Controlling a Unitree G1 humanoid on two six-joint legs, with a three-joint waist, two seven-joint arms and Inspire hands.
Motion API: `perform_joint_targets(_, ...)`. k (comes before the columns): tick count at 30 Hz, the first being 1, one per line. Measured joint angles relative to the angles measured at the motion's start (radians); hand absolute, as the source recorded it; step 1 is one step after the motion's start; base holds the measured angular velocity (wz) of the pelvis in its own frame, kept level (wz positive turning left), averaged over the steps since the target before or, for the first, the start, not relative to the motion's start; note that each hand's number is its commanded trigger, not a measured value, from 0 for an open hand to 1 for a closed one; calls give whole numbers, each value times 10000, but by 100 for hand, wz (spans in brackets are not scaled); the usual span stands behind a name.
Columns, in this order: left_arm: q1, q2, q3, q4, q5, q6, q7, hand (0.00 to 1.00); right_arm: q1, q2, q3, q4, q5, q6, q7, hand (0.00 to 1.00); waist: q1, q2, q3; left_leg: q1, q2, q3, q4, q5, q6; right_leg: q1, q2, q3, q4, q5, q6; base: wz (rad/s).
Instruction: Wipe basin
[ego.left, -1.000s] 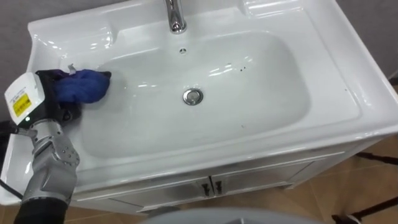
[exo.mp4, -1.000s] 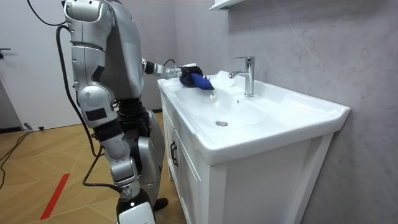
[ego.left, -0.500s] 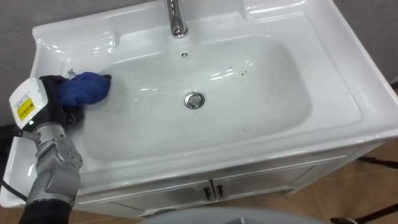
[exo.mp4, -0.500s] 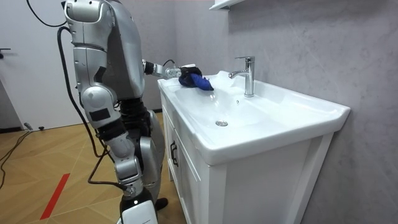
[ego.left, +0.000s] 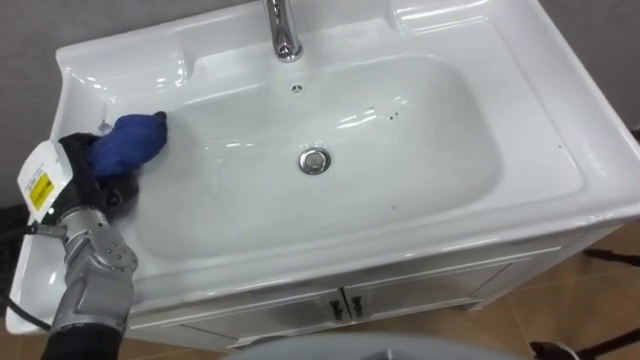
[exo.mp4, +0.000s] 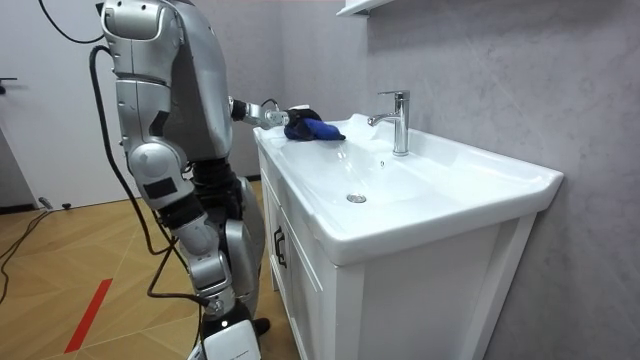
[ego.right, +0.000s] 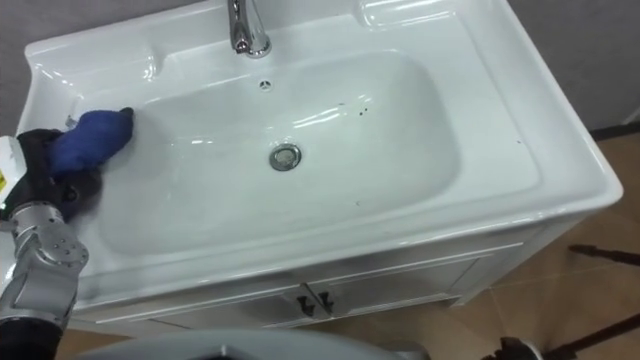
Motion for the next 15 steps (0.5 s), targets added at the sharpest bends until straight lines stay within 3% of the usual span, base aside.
perform_joint_targets(5, -11, -16, 128, -88, -162, -179, -31, 0, -4, 15, 0, 6, 4, 4, 48, 0, -2, -81, 52, -26, -8, -45, 1, 0, 0, -1, -3, -42, -7, -1, 1, 0)
perform_joint_targets(9, -5, -19, 266, -721, -146, -42, -281, 0, 7, 70, -126, 3, -2, 3, 223, 0, 20, -257, 135, -114, -9, -77, 47, 2, -2, -46, -1, -60, -25, -7, 9, 1)
perform_joint_targets(15, -9, -16, 267, -1570, -105, 101, -379, 0, 2, 123, -271, 107, -67, -47, 254, 0, 29, -386, 57, -353, -13, -201, 174, 3, 1, -129, 40, -110, -173, -1, 18, 5)
